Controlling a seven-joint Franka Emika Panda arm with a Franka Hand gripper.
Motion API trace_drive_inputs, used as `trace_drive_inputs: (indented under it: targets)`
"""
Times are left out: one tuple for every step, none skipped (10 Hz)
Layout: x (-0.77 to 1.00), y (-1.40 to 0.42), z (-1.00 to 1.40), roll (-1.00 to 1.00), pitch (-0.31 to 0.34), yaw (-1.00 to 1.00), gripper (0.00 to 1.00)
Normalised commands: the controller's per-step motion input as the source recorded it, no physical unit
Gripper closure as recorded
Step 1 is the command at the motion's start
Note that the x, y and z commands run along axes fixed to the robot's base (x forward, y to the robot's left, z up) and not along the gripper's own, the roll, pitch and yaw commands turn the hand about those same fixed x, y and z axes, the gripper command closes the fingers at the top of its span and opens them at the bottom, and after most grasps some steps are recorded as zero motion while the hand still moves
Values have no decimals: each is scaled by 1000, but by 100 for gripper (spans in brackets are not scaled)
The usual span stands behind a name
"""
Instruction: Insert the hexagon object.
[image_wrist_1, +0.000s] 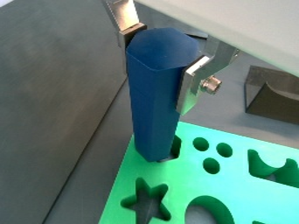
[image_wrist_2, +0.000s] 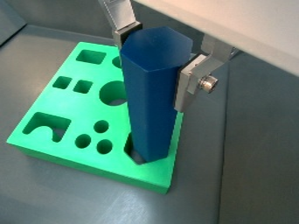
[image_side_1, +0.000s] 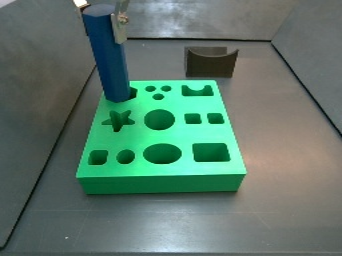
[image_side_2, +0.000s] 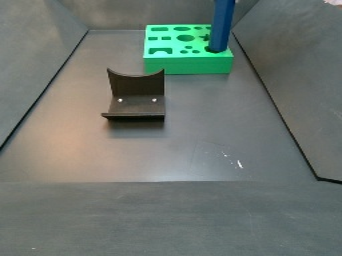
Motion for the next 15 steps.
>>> trace_drive_inputs:
  targets:
    - [217, 211, -209, -119, 0, -283, 100]
    - [234, 103, -389, -106, 1, -329, 100]
    - [286, 0, -489, -99, 39, -440, 100]
    - [291, -343, -431, 0, 3, -297, 100]
    - [114, -451, -349, -40, 0, 0, 100]
    - [0, -446, -217, 0, 0, 203, 100]
    - [57, -183, -343, 0, 0, 251, 100]
    - [266, -106, -589, 84, 1, 6, 100]
    - [454, -117, -586, 254, 106, -29, 100]
    - [437, -17, -477, 206, 154, -106, 100]
    - [334, 0, -334, 61, 123, -37, 100]
    - [209, 77, -269, 59, 76, 0, 100]
    - [191, 171, -277, 83, 54, 0, 100]
    - [0, 0, -43, 0, 0, 0, 100]
    - [0, 0, -11, 19, 0, -14, 100]
